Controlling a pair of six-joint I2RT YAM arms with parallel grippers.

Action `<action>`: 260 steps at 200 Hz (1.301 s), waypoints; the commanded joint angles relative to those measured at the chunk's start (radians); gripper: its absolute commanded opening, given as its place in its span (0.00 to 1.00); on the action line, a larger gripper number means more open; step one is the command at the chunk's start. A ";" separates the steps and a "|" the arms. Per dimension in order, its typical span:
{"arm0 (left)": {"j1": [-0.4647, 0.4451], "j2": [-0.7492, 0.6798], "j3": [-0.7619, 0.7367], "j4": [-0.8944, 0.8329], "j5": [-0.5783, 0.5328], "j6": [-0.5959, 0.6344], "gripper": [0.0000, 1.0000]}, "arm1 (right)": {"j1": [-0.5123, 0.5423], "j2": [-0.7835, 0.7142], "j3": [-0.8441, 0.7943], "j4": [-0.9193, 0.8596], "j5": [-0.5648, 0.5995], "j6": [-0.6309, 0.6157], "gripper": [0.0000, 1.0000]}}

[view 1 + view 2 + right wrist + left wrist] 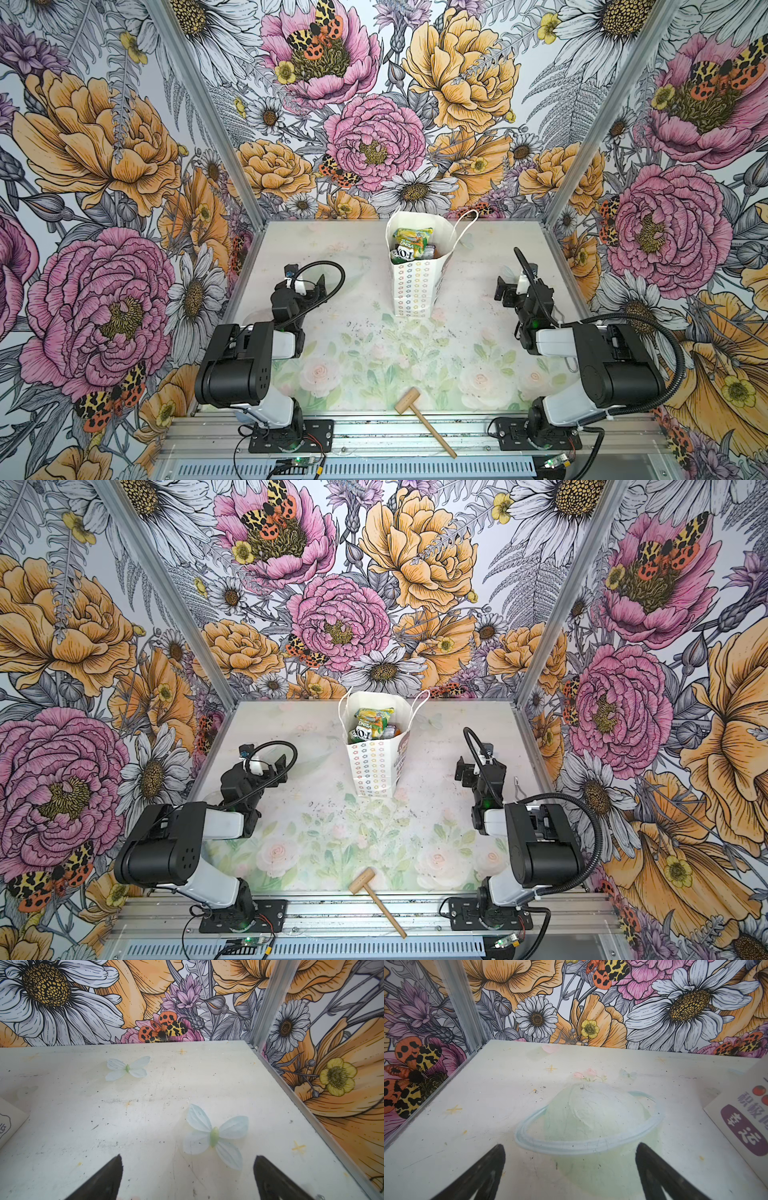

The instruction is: Place the snacks into the paper bag

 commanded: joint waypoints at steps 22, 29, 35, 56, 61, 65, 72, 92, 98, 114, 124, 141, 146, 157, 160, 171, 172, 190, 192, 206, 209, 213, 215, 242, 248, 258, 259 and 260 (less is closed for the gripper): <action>-0.005 -0.008 0.014 0.003 -0.015 0.013 0.99 | 0.003 0.002 0.008 0.033 0.017 0.005 1.00; -0.005 -0.009 0.014 0.002 -0.014 0.013 0.99 | 0.004 0.002 0.008 0.033 0.018 0.003 1.00; -0.004 -0.009 0.014 0.003 -0.013 0.012 0.99 | 0.005 0.002 0.008 0.032 0.020 0.004 1.00; -0.005 -0.008 0.014 0.003 -0.014 0.013 0.99 | 0.016 0.002 0.009 0.031 0.040 -0.004 1.00; -0.005 -0.008 0.014 0.003 -0.014 0.013 0.99 | 0.017 0.002 0.009 0.032 0.039 -0.007 1.00; -0.005 -0.008 0.015 0.003 -0.014 0.013 0.99 | 0.017 0.002 0.012 0.028 0.037 -0.007 1.00; -0.005 -0.009 0.014 0.003 -0.015 0.013 0.99 | 0.016 0.003 0.011 0.026 0.037 -0.006 1.00; -0.006 -0.008 0.014 0.003 -0.013 0.013 0.99 | 0.017 0.002 0.011 0.027 0.037 -0.006 1.00; -0.005 -0.009 0.014 0.003 -0.014 0.012 0.99 | 0.017 0.002 0.012 0.028 0.037 -0.006 1.00; -0.005 -0.009 0.014 0.003 -0.014 0.013 0.99 | 0.016 0.003 0.011 0.028 0.037 -0.006 1.00; -0.005 -0.008 0.014 0.003 -0.014 0.013 0.99 | 0.016 0.002 0.011 0.028 0.036 -0.005 1.00; -0.004 -0.008 0.014 0.003 -0.014 0.013 0.99 | 0.016 0.002 0.010 0.027 0.037 -0.007 1.00; -0.003 -0.008 0.014 0.003 -0.014 0.013 0.99 | 0.015 0.002 0.010 0.028 0.036 -0.007 1.00; -0.005 -0.008 0.014 0.003 -0.014 0.013 0.99 | 0.015 0.001 0.010 0.027 0.037 -0.005 1.00; -0.005 -0.008 0.014 0.003 -0.014 0.013 0.99 | 0.015 0.002 0.012 0.028 0.036 -0.006 1.00; -0.004 -0.008 0.014 0.003 -0.014 0.013 0.99 | 0.016 0.002 0.011 0.028 0.036 -0.005 1.00; -0.005 -0.008 0.014 0.003 -0.014 0.013 0.99 | 0.015 0.002 0.011 0.028 0.036 -0.005 1.00; -0.006 -0.009 0.014 0.003 -0.014 0.013 0.99 | 0.016 0.002 0.011 0.028 0.037 -0.006 1.00; -0.005 -0.009 0.014 0.003 -0.014 0.013 0.99 | 0.015 0.002 0.011 0.028 0.037 -0.006 1.00; -0.006 -0.009 0.014 0.003 -0.015 0.012 0.99 | 0.016 0.002 0.011 0.027 0.036 -0.006 1.00; -0.007 -0.008 0.015 0.003 -0.014 0.013 0.99 | 0.016 0.002 0.011 0.028 0.037 -0.006 1.00; -0.005 -0.009 0.014 0.003 -0.013 0.013 0.99 | 0.016 0.002 0.012 0.028 0.037 -0.006 1.00; -0.004 -0.008 0.015 0.003 -0.013 0.013 0.99 | 0.015 0.002 0.012 0.028 0.037 -0.007 1.00; -0.003 -0.008 0.014 0.003 -0.011 0.012 0.99 | 0.015 0.003 0.012 0.028 0.037 -0.006 1.00; -0.003 -0.008 0.014 0.003 -0.011 0.011 0.99 | 0.015 0.002 0.012 0.027 0.036 -0.006 1.00; -0.004 -0.009 0.014 0.002 -0.011 0.012 0.99 | 0.016 0.002 0.011 0.028 0.037 -0.007 1.00; -0.003 -0.008 0.014 0.003 -0.010 0.011 0.99 | 0.016 0.003 0.011 0.028 0.037 -0.006 1.00; -0.003 -0.008 0.014 0.003 -0.011 0.011 0.99 | 0.015 0.002 0.011 0.028 0.036 -0.006 1.00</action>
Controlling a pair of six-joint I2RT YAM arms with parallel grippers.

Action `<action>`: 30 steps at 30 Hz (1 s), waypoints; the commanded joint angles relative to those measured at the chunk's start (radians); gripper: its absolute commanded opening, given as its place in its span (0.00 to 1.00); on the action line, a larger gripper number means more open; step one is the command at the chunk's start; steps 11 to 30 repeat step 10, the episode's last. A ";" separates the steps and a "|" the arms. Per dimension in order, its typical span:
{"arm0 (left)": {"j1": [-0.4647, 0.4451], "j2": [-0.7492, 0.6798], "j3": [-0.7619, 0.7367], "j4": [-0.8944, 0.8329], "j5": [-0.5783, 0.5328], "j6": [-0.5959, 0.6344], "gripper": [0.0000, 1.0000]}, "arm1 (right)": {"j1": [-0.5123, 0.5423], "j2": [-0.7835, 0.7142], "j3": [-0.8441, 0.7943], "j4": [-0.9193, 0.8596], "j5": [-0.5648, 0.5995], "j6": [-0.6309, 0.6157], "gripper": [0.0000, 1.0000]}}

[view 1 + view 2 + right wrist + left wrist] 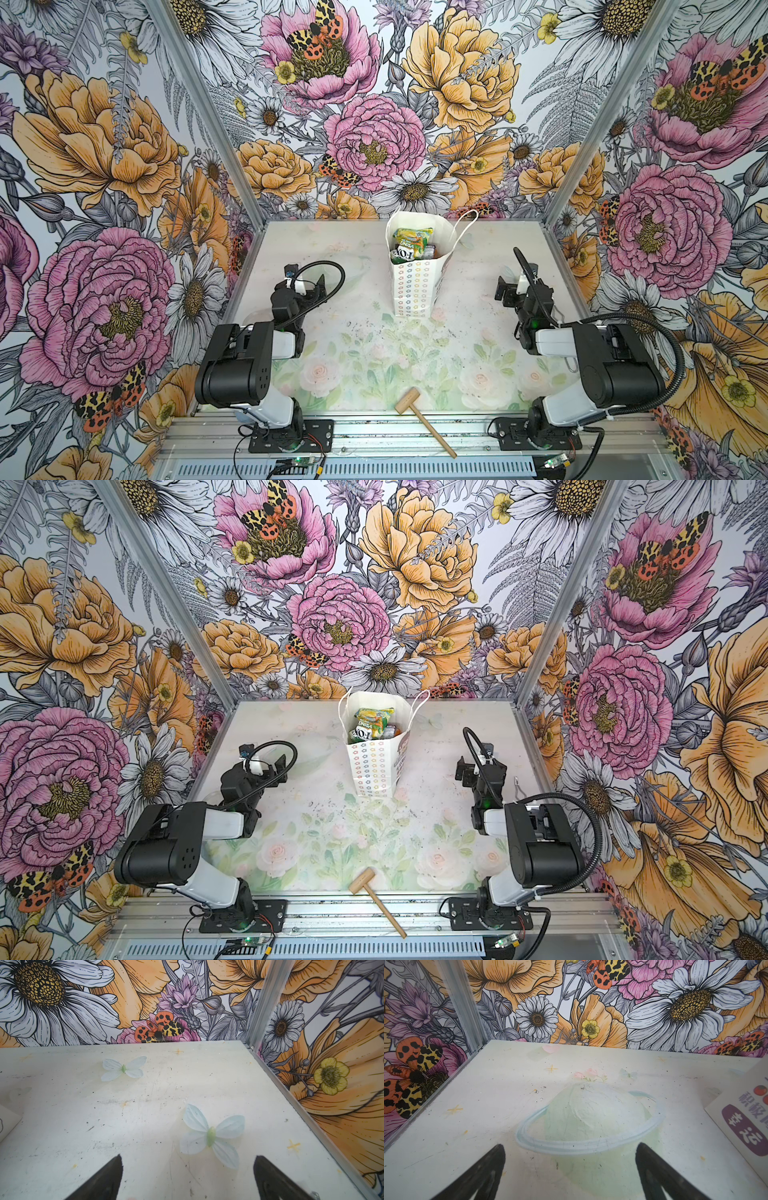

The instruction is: Place the snacks into the paper bag

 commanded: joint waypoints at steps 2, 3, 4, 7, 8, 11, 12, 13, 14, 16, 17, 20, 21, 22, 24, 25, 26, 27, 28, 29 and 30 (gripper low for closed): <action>-0.003 -0.008 0.014 0.002 -0.010 0.009 0.99 | 0.008 0.003 0.011 0.028 0.011 -0.005 1.00; -0.002 -0.008 0.014 0.002 -0.010 0.009 0.99 | 0.008 0.003 0.011 0.028 0.010 -0.005 1.00; -0.003 -0.008 0.015 -0.001 -0.010 0.009 0.99 | 0.008 0.003 0.011 0.028 0.011 -0.006 1.00; -0.003 -0.008 0.016 -0.002 -0.012 0.010 0.99 | 0.008 0.003 0.011 0.028 0.010 -0.005 1.00; -0.005 -0.008 0.016 -0.001 -0.013 0.010 0.99 | 0.008 0.003 0.012 0.028 0.010 -0.006 1.00; -0.009 -0.009 0.015 0.000 -0.021 0.013 0.99 | 0.009 0.003 0.011 0.028 0.011 -0.006 1.00; -0.009 -0.009 0.015 0.000 -0.021 0.013 0.99 | 0.009 0.003 0.011 0.028 0.011 -0.006 1.00; -0.009 -0.009 0.015 0.000 -0.021 0.013 0.99 | 0.009 0.003 0.011 0.028 0.011 -0.006 1.00; -0.009 -0.009 0.015 0.000 -0.021 0.013 0.99 | 0.009 0.003 0.011 0.028 0.011 -0.006 1.00; -0.009 -0.009 0.015 0.000 -0.021 0.013 0.99 | 0.009 0.003 0.011 0.028 0.011 -0.006 1.00; -0.009 -0.009 0.015 0.000 -0.021 0.013 0.99 | 0.009 0.003 0.011 0.028 0.011 -0.006 1.00; -0.009 -0.009 0.015 0.000 -0.021 0.013 0.99 | 0.009 0.003 0.011 0.028 0.011 -0.006 1.00; -0.009 -0.009 0.015 0.000 -0.021 0.013 0.99 | 0.009 0.003 0.011 0.028 0.011 -0.006 1.00; -0.009 -0.009 0.015 0.000 -0.021 0.013 0.99 | 0.009 0.003 0.011 0.028 0.011 -0.006 1.00; -0.009 -0.009 0.015 0.000 -0.021 0.013 0.99 | 0.009 0.003 0.011 0.028 0.011 -0.006 1.00; -0.009 -0.009 0.015 0.000 -0.021 0.013 0.99 | 0.009 0.003 0.011 0.028 0.011 -0.006 1.00; -0.009 -0.009 0.015 0.000 -0.021 0.013 0.99 | 0.009 0.003 0.011 0.028 0.011 -0.006 1.00; -0.009 -0.009 0.015 0.000 -0.021 0.013 0.99 | 0.009 0.003 0.011 0.028 0.011 -0.006 1.00; -0.009 -0.009 0.015 0.000 -0.021 0.013 0.99 | 0.009 0.003 0.011 0.028 0.011 -0.006 1.00; -0.009 -0.009 0.015 0.000 -0.021 0.013 0.99 | 0.009 0.003 0.011 0.028 0.011 -0.006 1.00; -0.009 -0.009 0.015 0.000 -0.021 0.013 0.99 | 0.009 0.003 0.011 0.028 0.011 -0.006 1.00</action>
